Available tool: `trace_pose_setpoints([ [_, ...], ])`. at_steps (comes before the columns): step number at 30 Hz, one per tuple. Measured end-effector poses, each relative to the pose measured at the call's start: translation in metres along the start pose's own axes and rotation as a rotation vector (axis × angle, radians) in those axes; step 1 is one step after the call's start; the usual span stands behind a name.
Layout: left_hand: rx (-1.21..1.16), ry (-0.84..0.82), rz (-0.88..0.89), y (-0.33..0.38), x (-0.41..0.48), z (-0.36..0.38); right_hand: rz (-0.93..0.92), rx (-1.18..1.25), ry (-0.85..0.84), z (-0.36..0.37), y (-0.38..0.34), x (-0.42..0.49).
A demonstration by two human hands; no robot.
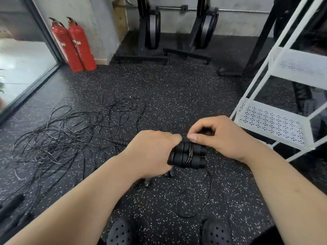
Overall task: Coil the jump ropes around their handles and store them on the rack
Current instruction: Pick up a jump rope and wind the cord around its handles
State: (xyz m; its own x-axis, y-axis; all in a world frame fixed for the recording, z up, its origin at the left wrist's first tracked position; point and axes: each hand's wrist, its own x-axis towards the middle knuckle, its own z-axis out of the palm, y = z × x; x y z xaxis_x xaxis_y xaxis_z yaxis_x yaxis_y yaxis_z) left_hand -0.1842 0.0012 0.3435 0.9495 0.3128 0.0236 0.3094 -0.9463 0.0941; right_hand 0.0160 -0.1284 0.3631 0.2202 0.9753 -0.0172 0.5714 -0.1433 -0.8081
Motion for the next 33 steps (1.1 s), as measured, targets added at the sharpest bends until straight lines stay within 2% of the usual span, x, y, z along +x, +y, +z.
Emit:
trace_pose_setpoints([
  [3,-0.098,0.049,0.018,0.002,-0.001,-0.003,0.072,0.326,-0.018,0.003,0.009,-0.001],
  [6,-0.247,0.105,-0.043,0.004,0.0,-0.009,0.151,0.712,-0.018,0.019,0.017,0.001],
  [8,-0.308,0.121,-0.14,0.002,0.003,-0.012,0.2,0.791,0.068,0.038,0.022,0.004],
  [10,-0.332,0.139,-0.244,-0.001,0.007,-0.012,0.287,0.716,0.207,0.059,0.022,0.007],
  [12,-0.343,0.164,-0.364,-0.003,0.012,-0.009,0.352,0.57,0.268,0.075,0.015,0.005],
  [16,-0.387,0.166,-0.642,-0.022,0.017,-0.004,0.226,-0.016,0.12,0.095,0.0,-0.004],
  [18,-0.302,0.138,-0.694,-0.033,0.017,-0.001,0.194,-0.222,0.094,0.1,-0.008,-0.01],
  [21,-0.168,0.078,-0.701,-0.04,0.013,0.004,0.104,-0.585,0.173,0.086,-0.025,-0.015],
  [27,-0.002,-0.049,-0.624,-0.029,0.012,0.011,-0.126,-0.874,0.123,0.056,-0.033,-0.014],
  [30,0.077,-0.105,-0.505,-0.012,0.013,0.018,-0.188,-0.873,0.15,0.045,-0.029,-0.009],
  [33,0.083,-0.12,-0.363,0.003,0.014,0.025,-0.139,-0.682,0.166,0.026,-0.018,-0.004],
])
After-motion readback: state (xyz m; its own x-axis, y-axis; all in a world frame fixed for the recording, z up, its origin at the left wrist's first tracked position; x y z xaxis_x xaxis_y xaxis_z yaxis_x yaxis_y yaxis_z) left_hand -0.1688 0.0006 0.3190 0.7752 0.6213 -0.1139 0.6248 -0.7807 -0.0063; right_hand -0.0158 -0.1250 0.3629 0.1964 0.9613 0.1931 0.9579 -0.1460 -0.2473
